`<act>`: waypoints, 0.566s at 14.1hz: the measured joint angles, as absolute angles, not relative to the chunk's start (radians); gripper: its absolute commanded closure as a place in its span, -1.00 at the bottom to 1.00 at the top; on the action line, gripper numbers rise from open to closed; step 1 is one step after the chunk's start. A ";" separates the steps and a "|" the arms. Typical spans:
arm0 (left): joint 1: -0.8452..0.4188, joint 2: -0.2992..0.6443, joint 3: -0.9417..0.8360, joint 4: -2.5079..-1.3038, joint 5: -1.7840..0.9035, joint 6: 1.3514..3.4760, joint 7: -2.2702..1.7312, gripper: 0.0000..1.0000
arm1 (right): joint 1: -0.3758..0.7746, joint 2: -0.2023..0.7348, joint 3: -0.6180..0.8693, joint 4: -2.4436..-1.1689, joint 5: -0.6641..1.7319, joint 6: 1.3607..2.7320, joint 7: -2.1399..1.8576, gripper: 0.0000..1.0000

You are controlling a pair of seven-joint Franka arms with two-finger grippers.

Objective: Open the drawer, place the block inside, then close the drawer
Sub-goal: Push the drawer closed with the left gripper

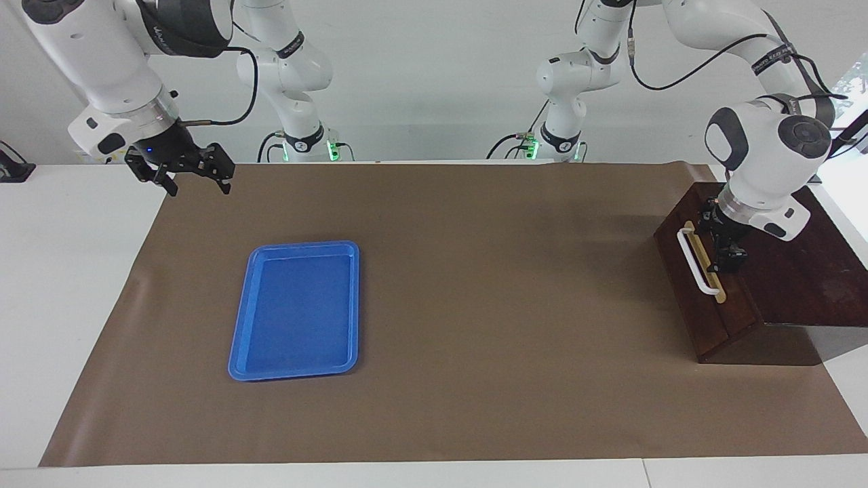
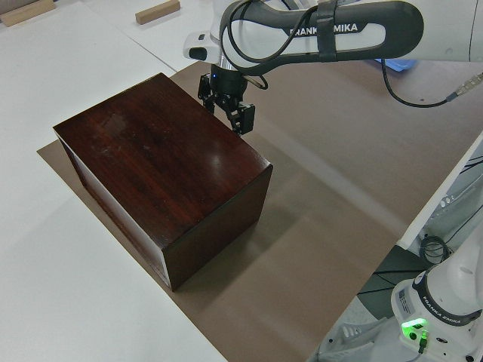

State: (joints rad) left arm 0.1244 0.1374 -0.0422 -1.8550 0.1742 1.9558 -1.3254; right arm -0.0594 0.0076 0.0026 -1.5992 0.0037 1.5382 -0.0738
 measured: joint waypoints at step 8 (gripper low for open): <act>0.021 0.031 -0.058 -1.830 0.065 1.793 -0.904 -1.00 | -0.060 0.007 0.001 -1.599 0.004 1.538 -0.074 -1.00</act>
State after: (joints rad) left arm 0.0215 0.0309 -0.0583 -1.8298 0.0646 1.7934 -0.9039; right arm -0.0605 0.0071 0.0013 -1.5992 0.0037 1.5382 -0.0738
